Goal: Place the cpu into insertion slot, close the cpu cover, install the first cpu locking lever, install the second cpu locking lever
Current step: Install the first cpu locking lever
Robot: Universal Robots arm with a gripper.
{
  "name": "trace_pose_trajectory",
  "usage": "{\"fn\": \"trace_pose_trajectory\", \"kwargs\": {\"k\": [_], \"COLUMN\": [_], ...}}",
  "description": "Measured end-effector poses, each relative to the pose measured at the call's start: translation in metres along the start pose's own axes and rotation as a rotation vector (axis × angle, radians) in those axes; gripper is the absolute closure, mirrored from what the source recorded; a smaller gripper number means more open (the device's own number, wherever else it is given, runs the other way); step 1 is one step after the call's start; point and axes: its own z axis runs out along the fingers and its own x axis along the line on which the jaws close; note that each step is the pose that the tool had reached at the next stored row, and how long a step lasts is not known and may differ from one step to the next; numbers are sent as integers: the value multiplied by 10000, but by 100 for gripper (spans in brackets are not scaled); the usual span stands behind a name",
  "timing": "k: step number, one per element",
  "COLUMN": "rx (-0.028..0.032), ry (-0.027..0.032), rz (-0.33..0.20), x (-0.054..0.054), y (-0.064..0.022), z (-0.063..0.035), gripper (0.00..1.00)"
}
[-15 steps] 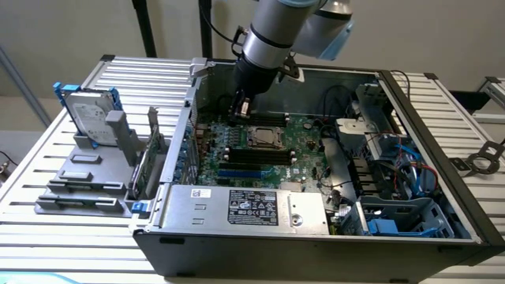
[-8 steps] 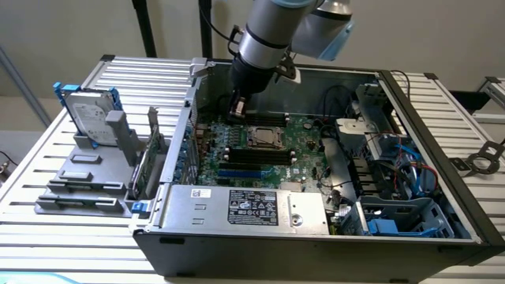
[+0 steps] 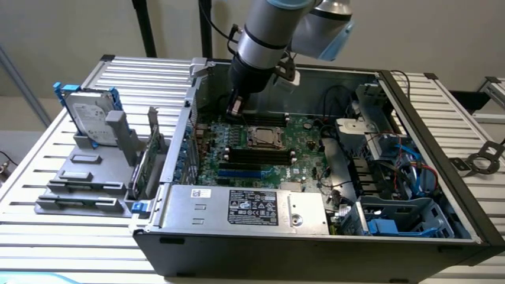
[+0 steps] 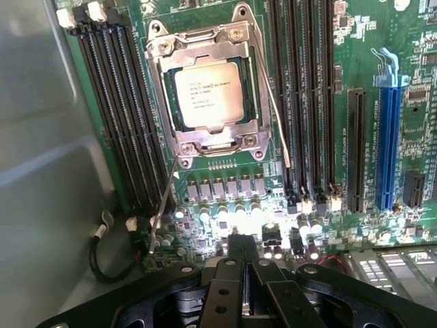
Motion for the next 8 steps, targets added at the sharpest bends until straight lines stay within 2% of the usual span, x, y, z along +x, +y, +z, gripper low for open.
{"fn": "trace_pose_trajectory", "kwargs": {"k": [8], "rx": [-90], "ry": [355], "rz": [1204], "x": [0], "y": [0], "z": [0], "gripper": [89]}}
